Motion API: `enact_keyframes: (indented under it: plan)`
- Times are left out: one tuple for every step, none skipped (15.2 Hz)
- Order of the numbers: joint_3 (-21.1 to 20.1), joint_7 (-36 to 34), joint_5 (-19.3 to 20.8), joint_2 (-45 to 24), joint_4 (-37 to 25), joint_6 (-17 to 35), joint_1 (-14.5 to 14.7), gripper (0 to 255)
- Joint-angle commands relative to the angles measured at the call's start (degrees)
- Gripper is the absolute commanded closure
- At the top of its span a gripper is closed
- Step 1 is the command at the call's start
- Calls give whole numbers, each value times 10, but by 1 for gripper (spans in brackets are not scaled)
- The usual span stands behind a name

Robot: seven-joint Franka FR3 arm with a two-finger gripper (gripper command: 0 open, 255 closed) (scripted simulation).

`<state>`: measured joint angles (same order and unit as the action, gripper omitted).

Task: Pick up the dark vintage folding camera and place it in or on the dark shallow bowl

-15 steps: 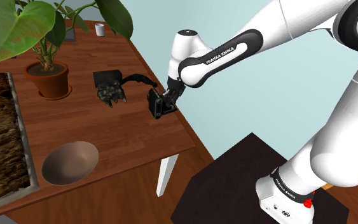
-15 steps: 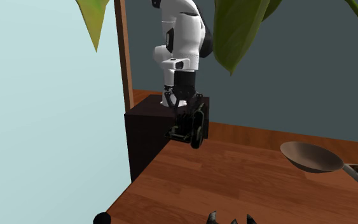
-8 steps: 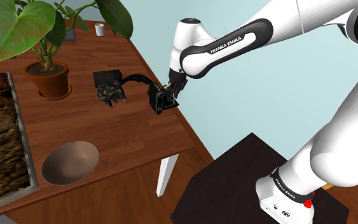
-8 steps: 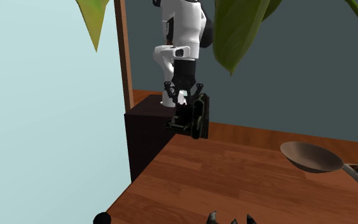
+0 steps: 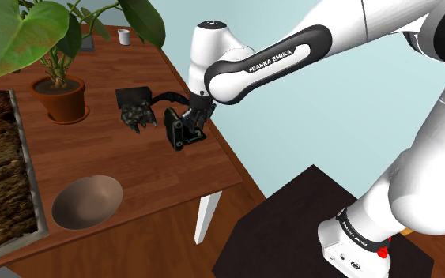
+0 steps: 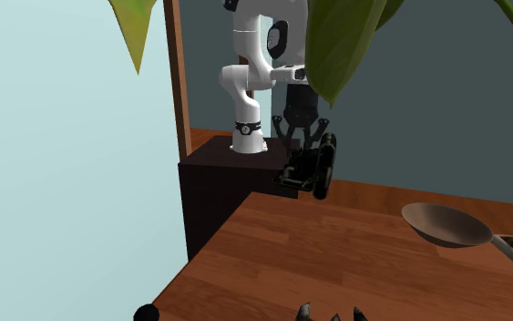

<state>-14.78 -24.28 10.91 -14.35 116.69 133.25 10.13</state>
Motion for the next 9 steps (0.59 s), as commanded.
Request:
enact_keyframes:
  plan:
    - [-8,-30,6,-11,-22,-14,20,255]
    - [-11,-44,10,-18,-34,-20,29,255]
    - [-14,-57,13,-26,-46,-26,39,255]
    - [-18,-70,17,-35,-59,-32,48,255]
    - [-20,-83,21,-44,-72,-38,58,255]
    - [-23,-96,25,-53,-87,-45,68,255]
    - [-25,-108,28,-63,-102,-52,78,255]
    - [-27,-120,32,-73,-118,-60,88,255]
    - [-29,-132,36,-84,-135,-68,99,255]
